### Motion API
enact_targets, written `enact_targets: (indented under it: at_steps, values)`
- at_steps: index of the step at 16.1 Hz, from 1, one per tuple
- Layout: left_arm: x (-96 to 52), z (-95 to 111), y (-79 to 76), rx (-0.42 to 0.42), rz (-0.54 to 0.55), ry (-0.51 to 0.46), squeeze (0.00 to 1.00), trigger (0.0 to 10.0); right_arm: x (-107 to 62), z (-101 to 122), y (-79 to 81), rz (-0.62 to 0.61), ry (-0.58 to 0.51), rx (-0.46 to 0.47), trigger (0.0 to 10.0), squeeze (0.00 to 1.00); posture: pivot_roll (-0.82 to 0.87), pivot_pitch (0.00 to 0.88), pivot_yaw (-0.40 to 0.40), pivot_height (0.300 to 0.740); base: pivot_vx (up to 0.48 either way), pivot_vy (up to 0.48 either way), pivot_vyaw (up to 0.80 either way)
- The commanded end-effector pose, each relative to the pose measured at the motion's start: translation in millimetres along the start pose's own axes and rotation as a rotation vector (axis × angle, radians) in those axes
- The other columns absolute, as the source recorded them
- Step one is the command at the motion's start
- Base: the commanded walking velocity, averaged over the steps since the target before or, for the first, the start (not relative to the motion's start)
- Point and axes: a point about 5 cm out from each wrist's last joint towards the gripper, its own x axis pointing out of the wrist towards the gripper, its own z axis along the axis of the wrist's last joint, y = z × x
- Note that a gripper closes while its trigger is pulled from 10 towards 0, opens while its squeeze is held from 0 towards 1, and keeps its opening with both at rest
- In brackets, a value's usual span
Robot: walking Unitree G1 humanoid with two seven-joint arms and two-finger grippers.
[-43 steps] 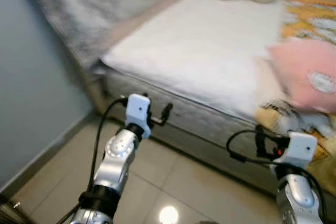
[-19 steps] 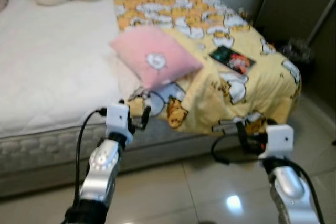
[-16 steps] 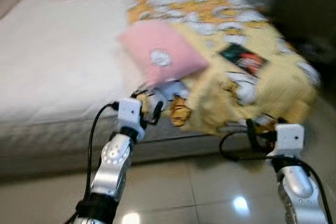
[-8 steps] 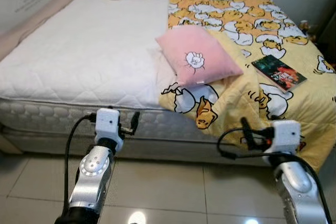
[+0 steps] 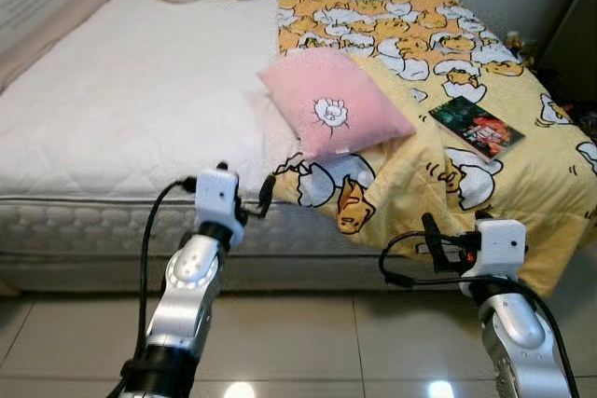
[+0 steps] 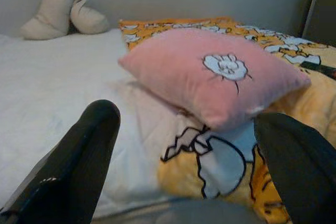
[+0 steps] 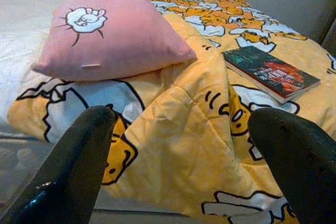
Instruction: Clean up the room
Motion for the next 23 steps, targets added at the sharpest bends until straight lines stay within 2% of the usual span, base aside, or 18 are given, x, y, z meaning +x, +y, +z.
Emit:
enact_targets:
  at_steps: [1, 5, 18, 21, 23]
  values:
    - [3.1, 1, -0.9, -0.003, -0.012, 0.001, 0.00, 10.0, 1.0, 3, -3.9, -0.020, -0.016, 0.002, 10.0, 0.00, -0.15, 0.000, 0.045, 0.740, 0.480, 0.000, 0.00]
    - [8.7, 7, -3.9, -0.003, -0.029, -0.019, 0.00, 10.0, 2.4, 6, -2.5, -0.019, -0.027, -0.004, 10.0, 0.00, -0.16, 0.000, 0.050, 0.740, 0.480, 0.000, 0.00]
    - [7.0, 3, -6.4, -0.017, -0.013, -0.024, 0.00, 10.0, 7.5, 16, -7.7, -0.046, -0.070, -0.023, 10.0, 0.00, -0.15, 0.000, 0.041, 0.740, 0.474, 0.000, 0.00]
    - [7.9, 4, -12.8, 0.017, -0.040, -0.027, 0.00, 10.0, 8.4, 21, -7.5, -0.033, -0.082, -0.047, 10.0, 0.00, -0.15, 0.000, 0.039, 0.740, 0.000, -0.139, 0.63]
    - [9.2, 5, -15.2, -0.006, -0.053, -0.030, 0.00, 10.0, 9.5, 25, -8.0, -0.030, -0.092, -0.056, 10.0, 0.00, -0.15, 0.000, 0.037, 0.740, 0.283, -0.386, 0.60]
